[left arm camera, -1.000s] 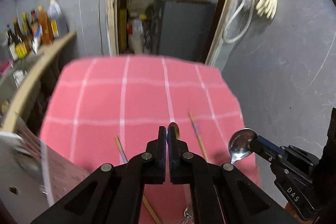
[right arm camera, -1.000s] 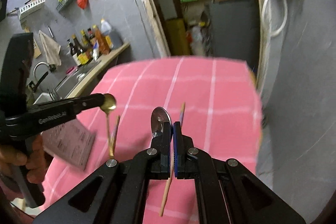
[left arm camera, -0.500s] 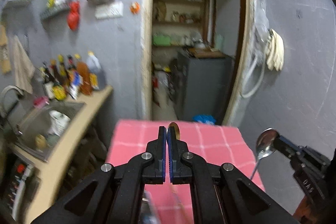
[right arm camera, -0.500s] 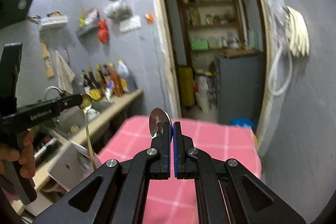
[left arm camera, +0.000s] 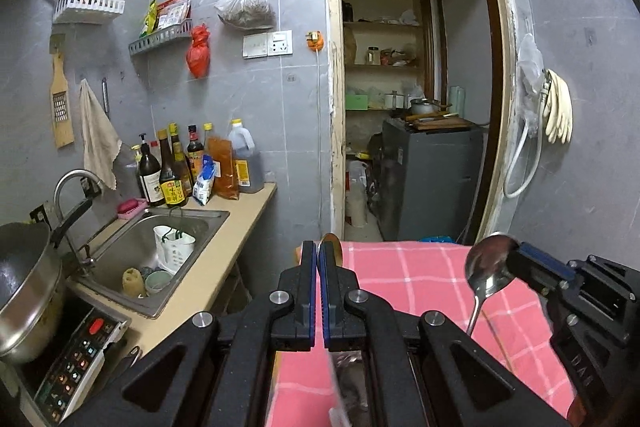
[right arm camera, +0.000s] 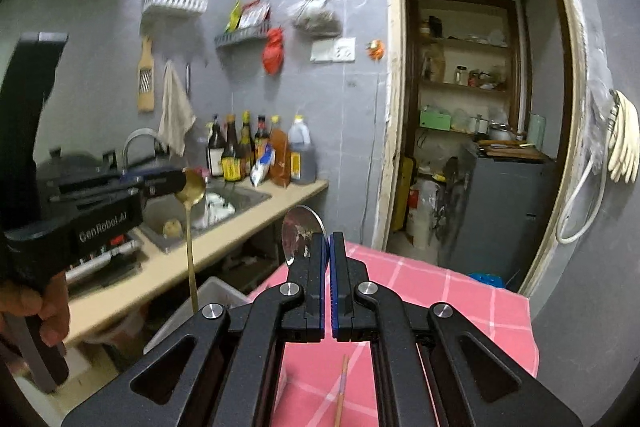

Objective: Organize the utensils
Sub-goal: 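Lift the gold spoon with the left gripper while the right gripper carries the silver spoon to the caddy, then open both grippers over the caddy to drop the two spoons in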

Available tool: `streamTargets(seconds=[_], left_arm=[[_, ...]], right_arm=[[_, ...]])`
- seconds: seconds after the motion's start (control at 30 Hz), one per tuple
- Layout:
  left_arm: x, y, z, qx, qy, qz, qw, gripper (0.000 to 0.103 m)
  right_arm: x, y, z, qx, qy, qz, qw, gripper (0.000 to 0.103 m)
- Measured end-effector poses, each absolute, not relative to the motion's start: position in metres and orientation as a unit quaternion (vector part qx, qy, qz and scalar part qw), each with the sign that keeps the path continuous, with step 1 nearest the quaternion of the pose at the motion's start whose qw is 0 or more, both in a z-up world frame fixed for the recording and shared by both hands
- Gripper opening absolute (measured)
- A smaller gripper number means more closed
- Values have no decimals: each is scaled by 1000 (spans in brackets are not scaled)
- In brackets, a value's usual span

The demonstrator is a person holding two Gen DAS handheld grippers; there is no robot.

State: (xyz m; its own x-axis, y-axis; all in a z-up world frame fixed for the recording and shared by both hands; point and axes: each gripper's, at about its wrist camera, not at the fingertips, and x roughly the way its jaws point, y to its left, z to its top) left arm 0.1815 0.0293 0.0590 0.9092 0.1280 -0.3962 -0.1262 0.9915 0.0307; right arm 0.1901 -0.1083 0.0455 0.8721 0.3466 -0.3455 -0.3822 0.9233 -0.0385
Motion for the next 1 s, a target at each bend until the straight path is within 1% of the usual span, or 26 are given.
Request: streamTargets(seconds=[0.27,0.7,0.77,0.83,1.0], left_arm=[[172,27,31,33,201,42,978,2],[171,30,8,3,249,-10,968,3],[172,33,5,-8,259,-23,965,3],[173,36,4,-22,271,-34,962,4],[174,45,-1,-45,290,-54,955,4]], right_arm=[[183,-95,23,-75,202,178,960,2],[185,-96,-5,-37,258,206,943,3],[186,-96,-9,-32,270,214,938,4],[185,-97,-12,-24,280,222,934,6],[184,-98,-15,-13,291,231,928,7]])
